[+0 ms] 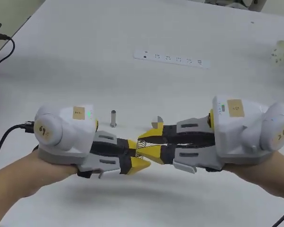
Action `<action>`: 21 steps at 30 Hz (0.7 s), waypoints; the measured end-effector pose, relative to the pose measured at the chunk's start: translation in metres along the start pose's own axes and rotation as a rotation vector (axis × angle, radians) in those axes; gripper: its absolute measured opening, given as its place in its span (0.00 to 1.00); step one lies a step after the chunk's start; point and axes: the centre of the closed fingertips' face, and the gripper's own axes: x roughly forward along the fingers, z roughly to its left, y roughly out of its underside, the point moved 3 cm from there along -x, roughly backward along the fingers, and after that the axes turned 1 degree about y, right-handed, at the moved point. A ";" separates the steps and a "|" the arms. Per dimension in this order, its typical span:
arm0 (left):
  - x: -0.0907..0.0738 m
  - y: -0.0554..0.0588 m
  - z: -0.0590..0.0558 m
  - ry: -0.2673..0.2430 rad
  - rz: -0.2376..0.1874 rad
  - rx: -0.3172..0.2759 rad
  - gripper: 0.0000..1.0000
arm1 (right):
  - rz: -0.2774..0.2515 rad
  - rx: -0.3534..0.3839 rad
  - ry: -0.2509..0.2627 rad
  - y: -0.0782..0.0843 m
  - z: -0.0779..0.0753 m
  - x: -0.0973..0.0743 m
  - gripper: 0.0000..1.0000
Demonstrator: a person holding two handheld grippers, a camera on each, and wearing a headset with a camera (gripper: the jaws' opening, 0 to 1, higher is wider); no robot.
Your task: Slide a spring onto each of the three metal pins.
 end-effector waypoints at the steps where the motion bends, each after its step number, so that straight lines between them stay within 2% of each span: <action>1: 0.001 0.000 0.000 0.000 -0.001 -0.003 0.03 | 0.002 -0.004 0.001 0.000 0.000 0.000 0.07; 8: 0.000 -0.004 0.002 -0.004 -0.009 -0.008 0.03 | -0.002 -0.002 0.010 -0.002 -0.002 -0.003 0.07; 21: 0.001 -0.005 0.004 -0.008 0.002 -0.015 0.06 | 0.014 -0.024 0.018 -0.002 -0.002 -0.002 0.07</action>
